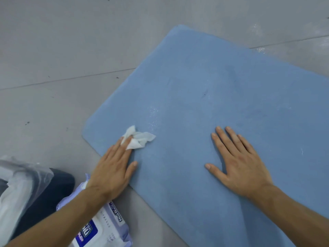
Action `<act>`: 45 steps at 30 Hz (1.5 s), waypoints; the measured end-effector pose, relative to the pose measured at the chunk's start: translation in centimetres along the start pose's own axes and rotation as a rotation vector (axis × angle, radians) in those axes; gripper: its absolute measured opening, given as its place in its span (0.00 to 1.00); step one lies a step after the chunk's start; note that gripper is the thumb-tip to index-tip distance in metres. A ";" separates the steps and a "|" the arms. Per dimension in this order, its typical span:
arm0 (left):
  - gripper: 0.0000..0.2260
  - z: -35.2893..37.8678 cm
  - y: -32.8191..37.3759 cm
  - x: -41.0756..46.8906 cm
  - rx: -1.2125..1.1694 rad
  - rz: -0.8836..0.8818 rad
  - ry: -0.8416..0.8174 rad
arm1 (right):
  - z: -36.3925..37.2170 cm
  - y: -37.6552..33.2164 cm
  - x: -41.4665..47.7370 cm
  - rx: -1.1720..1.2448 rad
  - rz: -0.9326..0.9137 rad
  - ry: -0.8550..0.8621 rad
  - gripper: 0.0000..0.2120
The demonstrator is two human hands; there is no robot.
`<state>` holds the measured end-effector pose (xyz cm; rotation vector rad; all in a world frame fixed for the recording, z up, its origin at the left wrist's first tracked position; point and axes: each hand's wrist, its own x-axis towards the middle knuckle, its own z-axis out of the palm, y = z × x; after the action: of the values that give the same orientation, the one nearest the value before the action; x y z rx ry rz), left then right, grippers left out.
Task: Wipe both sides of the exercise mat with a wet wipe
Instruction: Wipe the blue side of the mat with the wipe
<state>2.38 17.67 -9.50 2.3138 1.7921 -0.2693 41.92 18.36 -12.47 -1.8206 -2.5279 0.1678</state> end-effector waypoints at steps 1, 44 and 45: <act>0.31 -0.2 -0.7 0.1 -0.002 -0.077 0.000 | 0.0 -0.1 0.0 -0.002 0.000 0.000 0.41; 0.18 -3.6 5.6 14.7 -0.457 0.174 0.387 | -0.1 -5.1 0.4 0.100 -0.205 -0.070 0.35; 0.21 -3.4 5.2 16.4 -0.385 0.176 0.334 | 0.0 -5.3 0.5 0.100 -0.195 -0.065 0.36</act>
<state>11.58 32.61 -10.30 2.3024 1.5788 0.4753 36.77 17.22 -11.94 -1.5485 -2.6683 0.3467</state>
